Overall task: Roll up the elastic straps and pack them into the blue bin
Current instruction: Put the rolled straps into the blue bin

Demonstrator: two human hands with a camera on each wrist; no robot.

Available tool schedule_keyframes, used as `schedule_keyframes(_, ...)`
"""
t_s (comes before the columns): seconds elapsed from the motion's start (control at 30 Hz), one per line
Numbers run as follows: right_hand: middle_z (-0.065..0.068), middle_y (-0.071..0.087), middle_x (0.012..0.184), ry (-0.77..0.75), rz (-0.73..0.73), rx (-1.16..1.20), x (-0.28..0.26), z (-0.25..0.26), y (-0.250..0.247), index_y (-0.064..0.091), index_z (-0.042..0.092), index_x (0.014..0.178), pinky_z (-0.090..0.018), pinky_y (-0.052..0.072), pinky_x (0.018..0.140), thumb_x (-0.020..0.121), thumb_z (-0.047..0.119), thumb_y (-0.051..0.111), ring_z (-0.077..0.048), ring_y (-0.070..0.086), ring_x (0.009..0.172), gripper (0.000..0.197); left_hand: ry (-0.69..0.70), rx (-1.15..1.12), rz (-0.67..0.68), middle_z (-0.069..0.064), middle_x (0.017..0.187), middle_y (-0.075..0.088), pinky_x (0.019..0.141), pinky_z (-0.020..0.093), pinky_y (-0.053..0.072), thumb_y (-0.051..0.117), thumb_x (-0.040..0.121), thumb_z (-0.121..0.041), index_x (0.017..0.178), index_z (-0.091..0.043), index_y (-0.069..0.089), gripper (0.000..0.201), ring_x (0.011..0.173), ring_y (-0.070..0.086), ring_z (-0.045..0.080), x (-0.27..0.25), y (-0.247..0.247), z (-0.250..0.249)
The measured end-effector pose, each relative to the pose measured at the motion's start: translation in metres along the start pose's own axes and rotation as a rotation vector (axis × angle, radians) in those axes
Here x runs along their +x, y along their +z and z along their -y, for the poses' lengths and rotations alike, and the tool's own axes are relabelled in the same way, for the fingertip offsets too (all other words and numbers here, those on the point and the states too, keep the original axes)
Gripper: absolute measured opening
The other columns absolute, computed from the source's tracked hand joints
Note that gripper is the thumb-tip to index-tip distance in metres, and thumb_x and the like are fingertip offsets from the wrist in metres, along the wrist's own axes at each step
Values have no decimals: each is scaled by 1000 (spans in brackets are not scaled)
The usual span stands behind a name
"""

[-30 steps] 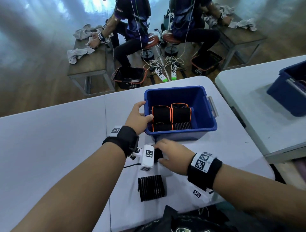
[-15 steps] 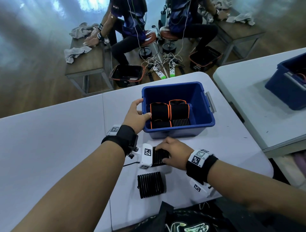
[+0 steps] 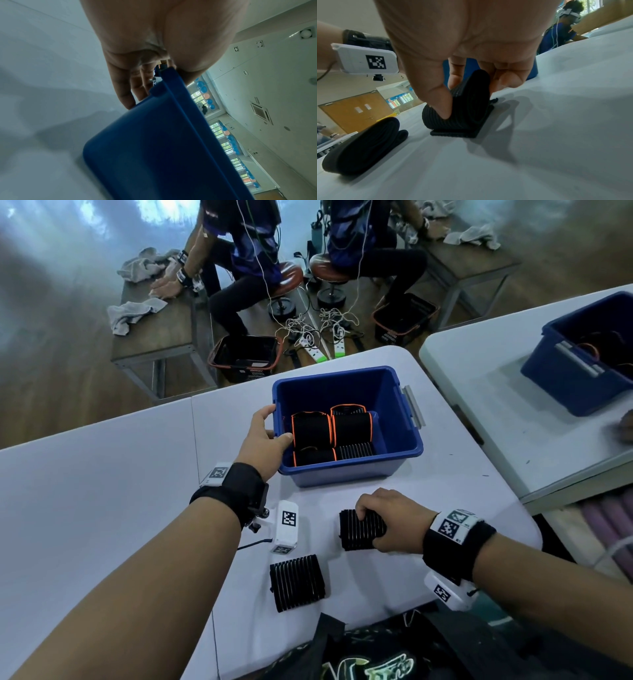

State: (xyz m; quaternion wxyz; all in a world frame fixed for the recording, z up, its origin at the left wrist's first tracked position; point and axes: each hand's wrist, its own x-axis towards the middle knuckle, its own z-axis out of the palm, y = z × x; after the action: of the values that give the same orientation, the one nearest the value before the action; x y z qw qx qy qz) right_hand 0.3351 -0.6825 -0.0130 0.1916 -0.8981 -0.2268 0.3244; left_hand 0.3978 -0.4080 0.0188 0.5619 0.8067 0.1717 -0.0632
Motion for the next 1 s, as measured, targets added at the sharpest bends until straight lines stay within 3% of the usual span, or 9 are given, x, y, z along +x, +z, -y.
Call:
schedule_keyframes(0.23, 4, 53, 99, -11, 15, -55, 0, 6, 2, 44, 35, 100, -31, 44, 79, 71, 22, 68, -18, 43, 97, 40, 10, 60, -6, 23, 111, 63, 81, 53, 60, 56, 101, -16, 151, -37, 28, 61, 97, 67, 38, -2, 2, 0)
schedule_keyframes(0.37, 6, 48, 100, -42, -12, -18, -4, 7, 7, 42, 37, 95, -34, 49, 78, 69, 18, 67, -17, 48, 90, 40, 15, 57, -7, 22, 110, 64, 75, 44, 61, 54, 102, -15, 152, -35, 27, 60, 95, 67, 37, -4, 3, 0)
schedule_keyframes(0.43, 7, 46, 101, -45, -17, 41, -7, 7, 9, 42, 37, 95, -35, 52, 76, 70, 15, 66, -18, 53, 85, 41, 19, 67, -12, 23, 110, 64, 77, 47, 61, 54, 101, -16, 152, -36, 27, 60, 97, 67, 39, -5, 4, 0)
schedule_keyframes(0.57, 9, 44, 102, -49, -51, 134, -11, 6, 11, 44, 36, 94, -26, 51, 72, 70, 10, 66, -16, 54, 84, 41, 34, 80, -33, 22, 107, 64, 74, 45, 59, 52, 101, -17, 152, -36, 27, 60, 93, 67, 39, -8, 6, -1)
schedule_keyframes(0.63, 11, 46, 101, -66, -104, 190, -17, 11, 7, 46, 36, 92, -18, 47, 70, 69, 7, 67, -13, 54, 86, 42, 41, 91, -46, 21, 105, 64, 78, 48, 59, 51, 101, -18, 152, -37, 27, 60, 92, 66, 38, -9, 7, -1)
schedule_keyframes(0.7, 11, 48, 99, -106, -180, 244, -25, 17, -5, 48, 37, 89, -14, 43, 70, 67, 7, 69, -8, 52, 87, 43, 44, 96, -50, 18, 103, 64, 80, 48, 59, 50, 102, -19, 153, -38, 26, 60, 91, 66, 37, -11, 8, -1)
schedule_keyframes(0.83, 10, 55, 102, -178, -287, 347, -46, 33, -55, 51, 35, 90, -19, 47, 72, 66, 13, 81, -6, 56, 90, 45, 46, 94, -57, 17, 103, 63, 83, 51, 59, 50, 101, -22, 151, -42, 26, 59, 90, 67, 35, -12, 8, -2)
schedule_keyframes(0.93, 8, 60, 100, -218, -346, 376, -48, 41, -103, 55, 32, 89, -13, 43, 70, 67, 10, 86, -2, 57, 83, 44, 38, 86, -67, 17, 102, 63, 83, 51, 59, 51, 101, -21, 151, -42, 27, 59, 90, 66, 35, -13, 8, -3)
schedule_keyframes(1.0, 4, 64, 99, -224, -334, 367, -39, 43, -133, 59, 32, 89, -19, 48, 74, 73, 10, 82, -7, 60, 84, 36, 35, 79, -70, 16, 101, 62, 82, 51, 58, 51, 101, -21, 151, -43, 28, 59, 89, 66, 35, -14, 9, -3)
